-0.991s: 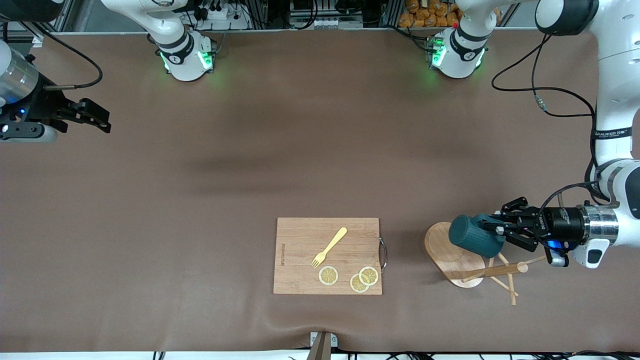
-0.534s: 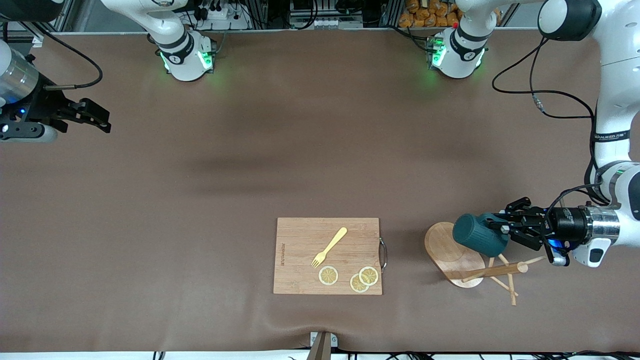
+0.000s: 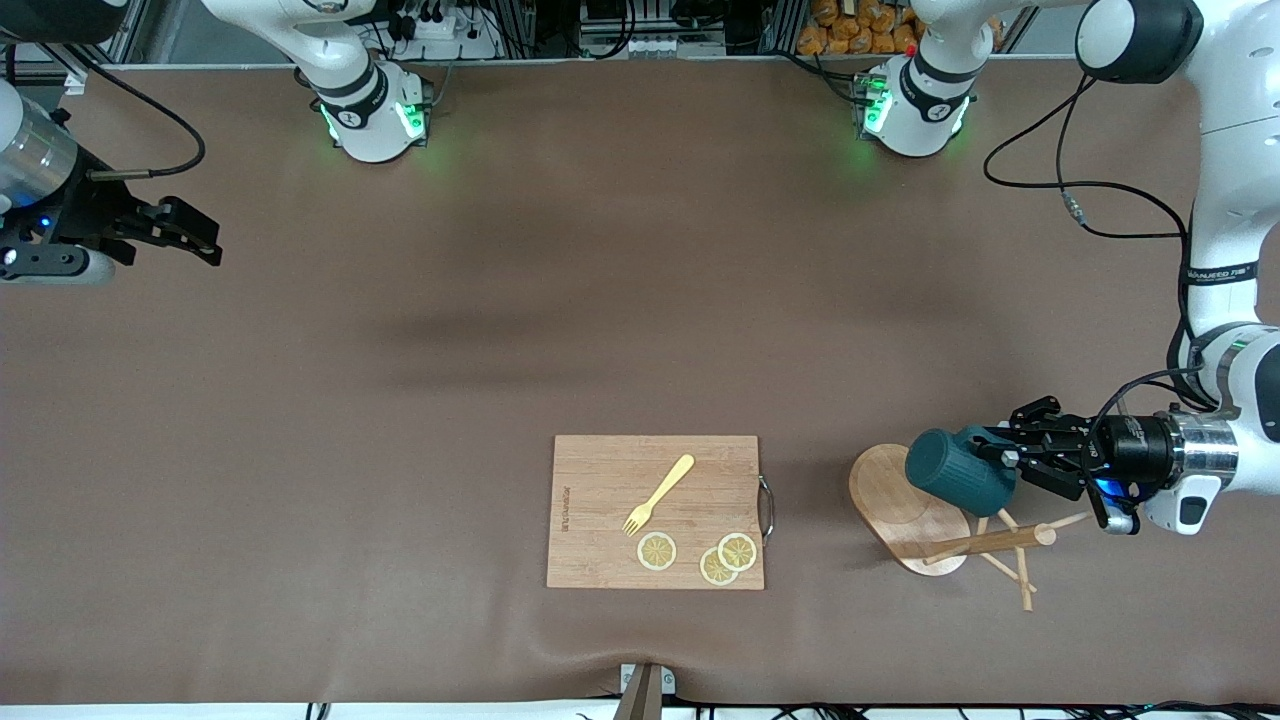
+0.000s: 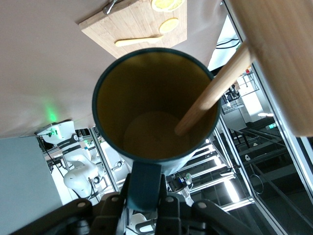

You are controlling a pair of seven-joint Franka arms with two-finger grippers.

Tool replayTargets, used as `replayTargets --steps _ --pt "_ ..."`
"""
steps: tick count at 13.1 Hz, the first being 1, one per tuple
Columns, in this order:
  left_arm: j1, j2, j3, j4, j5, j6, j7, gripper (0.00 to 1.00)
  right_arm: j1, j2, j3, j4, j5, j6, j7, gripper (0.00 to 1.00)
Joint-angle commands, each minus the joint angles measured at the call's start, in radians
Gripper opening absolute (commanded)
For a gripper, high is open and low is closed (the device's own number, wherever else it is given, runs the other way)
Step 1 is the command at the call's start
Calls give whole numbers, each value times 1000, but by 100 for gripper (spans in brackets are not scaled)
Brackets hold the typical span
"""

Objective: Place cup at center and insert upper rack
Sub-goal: 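Slide the mug onto a mug-tree peg with the left gripper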

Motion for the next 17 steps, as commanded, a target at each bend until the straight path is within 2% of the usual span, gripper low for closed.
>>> replayTargets --steps 1,7,12,17 --pt "20 20 -9 11 -24 -17 36 0 8 -26 -3 -18 -16 -5 20 100" --pt "41 39 -9 13 -30 -17 110 0 9 -26 -3 -18 -16 -5 18 100" --pt "41 39 -9 11 -104 -17 105 0 9 -26 -1 -18 -16 -5 20 100" --pt "41 60 -9 13 -118 -14 114 0 8 -26 -1 -18 -15 -5 20 100"
